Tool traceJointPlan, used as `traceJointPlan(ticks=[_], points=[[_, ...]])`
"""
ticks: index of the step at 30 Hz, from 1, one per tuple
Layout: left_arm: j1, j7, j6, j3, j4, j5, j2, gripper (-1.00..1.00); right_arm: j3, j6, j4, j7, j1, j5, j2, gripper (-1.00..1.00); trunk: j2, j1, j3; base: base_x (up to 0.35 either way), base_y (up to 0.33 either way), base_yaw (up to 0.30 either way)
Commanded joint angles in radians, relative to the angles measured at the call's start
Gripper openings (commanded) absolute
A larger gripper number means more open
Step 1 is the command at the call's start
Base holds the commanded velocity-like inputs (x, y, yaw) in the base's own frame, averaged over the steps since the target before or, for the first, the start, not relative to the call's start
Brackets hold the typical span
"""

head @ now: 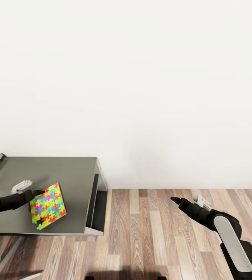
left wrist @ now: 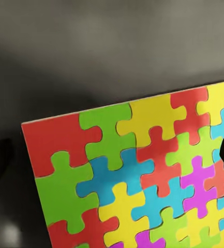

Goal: Put all the toys in the child's room - the three board games (two on the bed and one on the table), the two jigsaw puzzles on the table, and the tennis ball on the table - inside the toy box on the table in the child's room.

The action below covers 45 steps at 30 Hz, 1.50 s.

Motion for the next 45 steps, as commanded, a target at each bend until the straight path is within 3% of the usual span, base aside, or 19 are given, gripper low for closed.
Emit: traceJointPlan(ticks=[1, 27, 31, 38, 45], points=[[0.000, 0.001, 0.005, 0.003, 0.000, 0.000, -0.001, 1.00, 0.000, 0.003, -0.001, -0.010, -0.001, -0.010, 0.000, 1.00, -0.001, 0.001, -0.002, 0.022, 0.106, 0.000], [0.000, 0.002, 0.010, 0.002, 0.000, 0.000, -0.005, 1.00, 0.000, 0.003, -0.001, -0.010, -0.001, -0.011, -0.001, 1.00, -0.001, 0.001, -0.002, 0.023, 0.027, 0.000], [0.000, 0.004, 0.015, 0.002, 0.001, -0.001, -0.024, 1.00, 0.000, 0.003, -0.001, -0.010, -0.001, -0.011, -0.001, 1.00, -0.001, 0.001, -0.002, 0.000, -0.001, 0.000], [0.000, 0.008, 0.016, -0.056, 0.001, 0.000, -0.042, 1.00, -0.001, 0.003, -0.001, -0.010, -0.001, -0.011, -0.002, 1.00, -0.001, 0.001, -0.002, -0.011, -0.086, 0.000], [0.000, 0.006, 0.016, -0.069, 0.002, 0.000, -0.043, 1.00, 0.000, 0.003, -0.001, -0.010, -0.001, -0.011, -0.001, 1.00, -0.001, 0.001, -0.002, -0.002, -0.018, 0.000]])
